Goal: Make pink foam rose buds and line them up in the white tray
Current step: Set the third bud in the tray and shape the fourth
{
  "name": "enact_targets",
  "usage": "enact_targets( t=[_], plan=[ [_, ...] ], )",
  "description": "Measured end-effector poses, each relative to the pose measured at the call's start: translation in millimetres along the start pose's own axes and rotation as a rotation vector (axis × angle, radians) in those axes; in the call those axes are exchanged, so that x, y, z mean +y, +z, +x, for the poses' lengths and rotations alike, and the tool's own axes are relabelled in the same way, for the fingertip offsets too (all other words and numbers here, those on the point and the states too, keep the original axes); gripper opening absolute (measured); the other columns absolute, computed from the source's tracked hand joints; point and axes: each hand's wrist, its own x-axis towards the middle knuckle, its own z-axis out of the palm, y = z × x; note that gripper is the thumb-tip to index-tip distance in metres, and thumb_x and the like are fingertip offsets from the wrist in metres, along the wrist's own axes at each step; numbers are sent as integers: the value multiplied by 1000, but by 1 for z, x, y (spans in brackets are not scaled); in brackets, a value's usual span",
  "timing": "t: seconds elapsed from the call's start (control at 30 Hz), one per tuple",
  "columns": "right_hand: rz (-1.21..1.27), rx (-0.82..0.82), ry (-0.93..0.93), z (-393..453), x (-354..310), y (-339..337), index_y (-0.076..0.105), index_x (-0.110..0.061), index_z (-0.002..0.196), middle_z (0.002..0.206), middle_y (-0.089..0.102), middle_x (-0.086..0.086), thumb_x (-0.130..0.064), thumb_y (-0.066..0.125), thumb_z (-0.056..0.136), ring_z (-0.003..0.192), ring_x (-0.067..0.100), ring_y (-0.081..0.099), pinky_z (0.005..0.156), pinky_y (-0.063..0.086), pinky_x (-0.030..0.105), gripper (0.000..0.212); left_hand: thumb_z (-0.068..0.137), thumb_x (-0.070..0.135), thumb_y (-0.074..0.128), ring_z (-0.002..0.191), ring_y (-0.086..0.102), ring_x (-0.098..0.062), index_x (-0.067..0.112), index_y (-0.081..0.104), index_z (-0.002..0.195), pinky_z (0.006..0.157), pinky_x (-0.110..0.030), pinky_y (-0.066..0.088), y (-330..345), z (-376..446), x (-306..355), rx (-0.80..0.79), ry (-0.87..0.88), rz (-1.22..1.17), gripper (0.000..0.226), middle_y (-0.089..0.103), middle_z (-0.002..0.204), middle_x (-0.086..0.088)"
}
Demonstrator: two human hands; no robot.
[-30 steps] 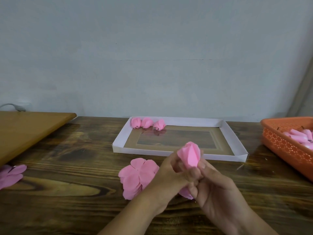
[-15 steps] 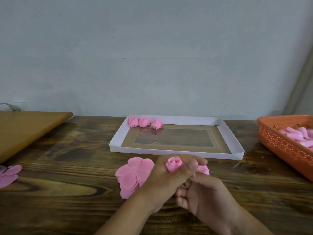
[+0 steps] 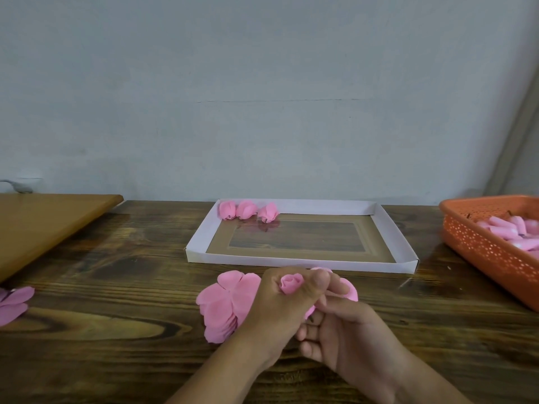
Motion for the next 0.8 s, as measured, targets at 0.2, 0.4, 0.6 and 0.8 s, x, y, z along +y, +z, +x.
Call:
enact_targets(
  t=[0.2,0.4,0.6,0.8],
  plan=[
    [-111,-3,-13,1,-1,3,74,-27,110,78,63,1,-45,72,75,70,13,59,66,50,24,40,68,81,69,99,76,-20,23,56,40,67,-39,51,0,3,-5,56,-31,-16,65,80,86,-4],
    [-183,89,37,2,7,0,71,-13,96,82,69,15,-45,63,84,69,18,62,63,51,26,35,75,72,62,86,77,-20,23,50,38,75,-41,57,-4,8,-5,190,-96,-73,63,79,83,-7],
    [-376,209,-31,-2,1,7,76,-20,83,82,73,17,-27,65,90,70,19,63,63,51,25,14,58,72,70,66,74,-23,23,49,44,48,-27,52,-8,11,-5,225,-219,-317,55,78,84,-11],
    [-826,677,-492,-29,-62,-9,68,-24,99,85,77,-2,-9,61,92,73,11,70,68,56,30,18,64,55,74,70,76,-17,21,62,66,73,-35,53,-16,17,-4,301,-250,-440,36,77,76,-8]
  ],
)
